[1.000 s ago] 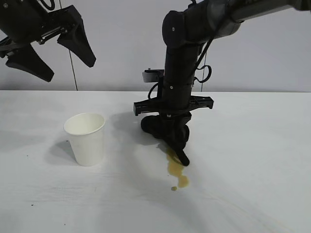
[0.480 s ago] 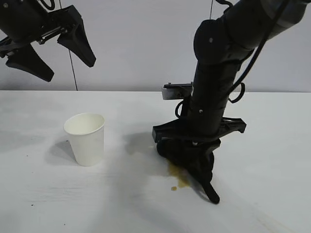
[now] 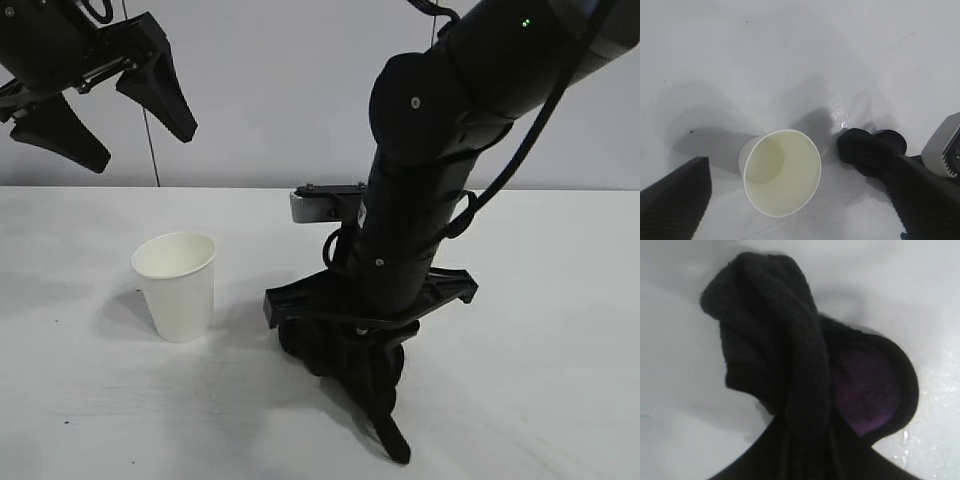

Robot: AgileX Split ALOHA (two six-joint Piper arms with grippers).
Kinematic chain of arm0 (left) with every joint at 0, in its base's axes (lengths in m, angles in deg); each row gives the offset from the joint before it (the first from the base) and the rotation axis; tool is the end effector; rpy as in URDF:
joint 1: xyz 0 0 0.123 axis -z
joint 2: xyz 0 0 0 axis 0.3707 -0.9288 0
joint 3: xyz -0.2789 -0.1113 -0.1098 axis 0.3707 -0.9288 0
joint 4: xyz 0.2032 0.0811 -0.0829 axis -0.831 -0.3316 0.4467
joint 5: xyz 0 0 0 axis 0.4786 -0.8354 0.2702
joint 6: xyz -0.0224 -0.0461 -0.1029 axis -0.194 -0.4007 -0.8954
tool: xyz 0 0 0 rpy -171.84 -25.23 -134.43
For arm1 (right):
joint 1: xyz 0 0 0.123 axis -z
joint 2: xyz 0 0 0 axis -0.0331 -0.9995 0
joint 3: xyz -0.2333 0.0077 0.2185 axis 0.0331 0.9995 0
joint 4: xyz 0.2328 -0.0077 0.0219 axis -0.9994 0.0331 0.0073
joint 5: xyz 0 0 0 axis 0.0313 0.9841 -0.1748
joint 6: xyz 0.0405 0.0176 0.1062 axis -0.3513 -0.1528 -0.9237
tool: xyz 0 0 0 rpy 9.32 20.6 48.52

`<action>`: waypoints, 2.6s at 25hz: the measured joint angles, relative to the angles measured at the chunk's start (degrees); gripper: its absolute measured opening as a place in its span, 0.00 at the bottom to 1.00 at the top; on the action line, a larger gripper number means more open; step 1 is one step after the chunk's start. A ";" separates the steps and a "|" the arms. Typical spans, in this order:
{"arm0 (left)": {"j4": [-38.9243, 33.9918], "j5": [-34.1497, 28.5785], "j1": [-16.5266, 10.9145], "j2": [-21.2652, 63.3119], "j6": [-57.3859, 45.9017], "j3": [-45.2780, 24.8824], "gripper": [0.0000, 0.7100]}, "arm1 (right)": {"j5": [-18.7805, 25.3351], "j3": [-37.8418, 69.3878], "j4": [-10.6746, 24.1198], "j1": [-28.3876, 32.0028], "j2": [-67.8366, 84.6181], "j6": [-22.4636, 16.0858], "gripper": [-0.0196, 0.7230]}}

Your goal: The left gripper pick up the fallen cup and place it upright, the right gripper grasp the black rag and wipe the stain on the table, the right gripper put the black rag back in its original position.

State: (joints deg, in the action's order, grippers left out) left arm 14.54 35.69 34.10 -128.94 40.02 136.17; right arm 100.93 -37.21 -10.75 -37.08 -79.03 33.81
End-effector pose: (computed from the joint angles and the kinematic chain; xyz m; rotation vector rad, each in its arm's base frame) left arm 0.3605 -0.1256 0.2770 0.3430 2.6395 -0.6318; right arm 0.3198 0.2263 0.1447 -0.4495 2.8361 0.1973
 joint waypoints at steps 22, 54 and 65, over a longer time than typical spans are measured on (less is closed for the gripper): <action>0.00 0.27 0.00 0.00 0.00 0.00 0.98 | 4.27 -11.05 1.09 4.87 -6.87 1.41 0.14; 0.10 -0.20 0.00 0.00 0.00 0.00 0.98 | 1.19 1.20 4.92 17.34 4.88 -4.10 0.68; 4.70 -0.57 0.00 0.00 0.00 0.00 0.98 | 14.81 -15.25 -15.59 20.94 5.11 10.80 0.92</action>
State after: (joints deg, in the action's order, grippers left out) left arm 19.25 35.12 34.10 -128.94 40.02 136.17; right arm 115.74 -52.46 -26.34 -16.14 -73.92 44.61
